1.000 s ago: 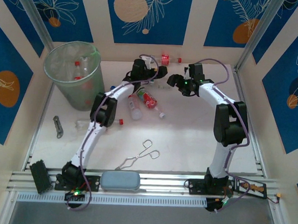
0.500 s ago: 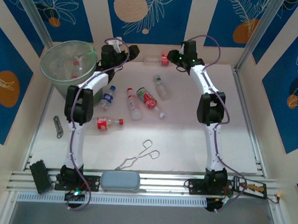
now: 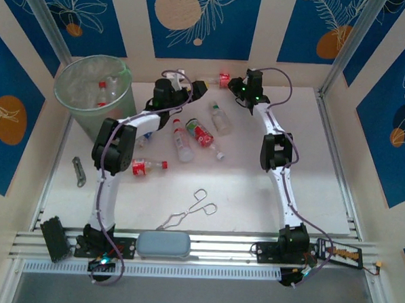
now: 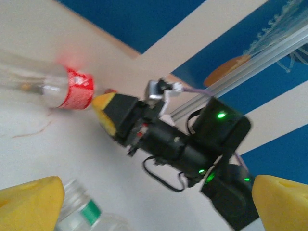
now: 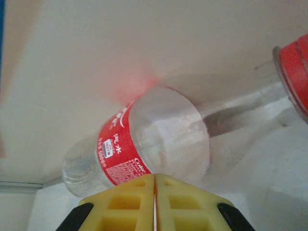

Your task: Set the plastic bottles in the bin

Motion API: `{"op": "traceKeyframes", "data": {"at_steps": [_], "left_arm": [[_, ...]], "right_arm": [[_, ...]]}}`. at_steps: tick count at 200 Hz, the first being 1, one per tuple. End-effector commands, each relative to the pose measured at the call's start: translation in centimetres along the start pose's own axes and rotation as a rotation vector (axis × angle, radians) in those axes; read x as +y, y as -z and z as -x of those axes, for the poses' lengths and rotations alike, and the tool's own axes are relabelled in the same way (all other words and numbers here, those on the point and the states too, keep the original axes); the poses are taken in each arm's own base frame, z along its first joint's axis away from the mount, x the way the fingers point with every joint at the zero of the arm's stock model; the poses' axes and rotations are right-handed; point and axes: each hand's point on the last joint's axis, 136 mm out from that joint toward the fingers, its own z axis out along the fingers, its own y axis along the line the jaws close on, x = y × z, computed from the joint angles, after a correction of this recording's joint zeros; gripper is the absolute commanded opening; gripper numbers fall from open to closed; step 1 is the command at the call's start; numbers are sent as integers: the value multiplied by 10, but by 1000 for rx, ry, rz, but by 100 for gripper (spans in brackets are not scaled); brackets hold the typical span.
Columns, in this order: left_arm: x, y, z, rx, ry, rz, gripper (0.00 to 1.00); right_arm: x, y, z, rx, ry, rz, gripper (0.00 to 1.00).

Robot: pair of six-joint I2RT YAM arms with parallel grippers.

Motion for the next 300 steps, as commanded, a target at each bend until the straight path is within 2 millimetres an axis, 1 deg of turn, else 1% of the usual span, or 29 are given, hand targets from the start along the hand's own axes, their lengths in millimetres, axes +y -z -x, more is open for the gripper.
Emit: {"op": "traceKeyframes", "data": {"at_steps": [1,24,34,49,58,77,85,95,128,154,182,189,198,204,210,216,218,220,222,224,230,243,252,263,278,283,295,300], "left_arm": [[-53,8,26,-66,-48,-122,100],[-62,6,21,-58,-53,-137,100],[-65,4,19,-54,-57,-140,100],[-62,2,16,-54,-46,-128,100],[-59,2,15,-58,-36,-122,100],[-54,0,12,-60,-15,-120,100],[-53,-1,12,-60,-11,-119,100],[-51,-2,11,-61,-6,-113,100],[-50,-3,11,-65,5,-103,100],[-54,-1,9,-65,5,-105,100],[-59,6,10,-75,2,-103,100],[-60,8,10,-77,-2,-101,100],[-61,11,9,-74,-6,-98,100],[-63,12,9,-76,-9,-98,100],[-63,14,9,-75,-12,-96,100],[-65,15,9,-75,-14,-97,100],[-65,16,9,-76,-14,-97,100],[-65,16,9,-76,-15,-96,100],[-66,17,9,-75,-15,-98,100],[-67,17,9,-76,-16,-100,100],[-68,18,9,-77,-19,-104,100],[-71,20,9,-77,-20,-111,100],[-72,21,9,-75,-22,-115,100],[-75,21,11,-79,-23,-117,100],[-78,21,10,-78,-22,-122,100],[-78,22,10,-78,-23,-122,100],[-81,23,9,-71,-29,-117,100],[-82,24,8,-66,-35,-113,100]], "right_arm": [[10,1,17,-51,-38,98,12],[30,0,17,-68,7,163,13],[34,0,20,-91,20,158,13],[22,0,28,-132,-12,106,15],[7,-1,30,-149,-52,65,15],[-19,-4,26,-148,-118,1,15],[-25,-5,23,-140,-123,-12,15],[-30,-6,20,-130,-131,-33,15],[-32,-6,11,-94,-124,-59,15],[-34,-5,-5,-17,-129,-86,15],[-25,3,-26,55,-92,-119,15],[-18,7,-29,59,-74,-122,15],[-16,15,-32,49,-52,-142,16],[-12,22,-31,29,-32,-154,16],[-13,31,-33,12,-13,-173,15],[-8,42,-31,-14,5,-184,15],[-11,45,-34,-16,6,-197,15],[-8,49,-31,-29,12,-197,16],[-9,53,-33,-32,16,-204,16],[-5,57,-31,-42,23,-202,16],[-4,68,-33,-56,33,-212,15],[9,90,-33,-75,66,-208,16],[21,97,-35,-74,91,-191,16],[36,98,-36,-56,117,-156,16],[55,92,-38,-33,130,-103,16],[58,87,-40,-25,134,-91,17],[66,79,-38,-20,139,-70,17],[69,72,-36,-21,143,-63,18]]}}
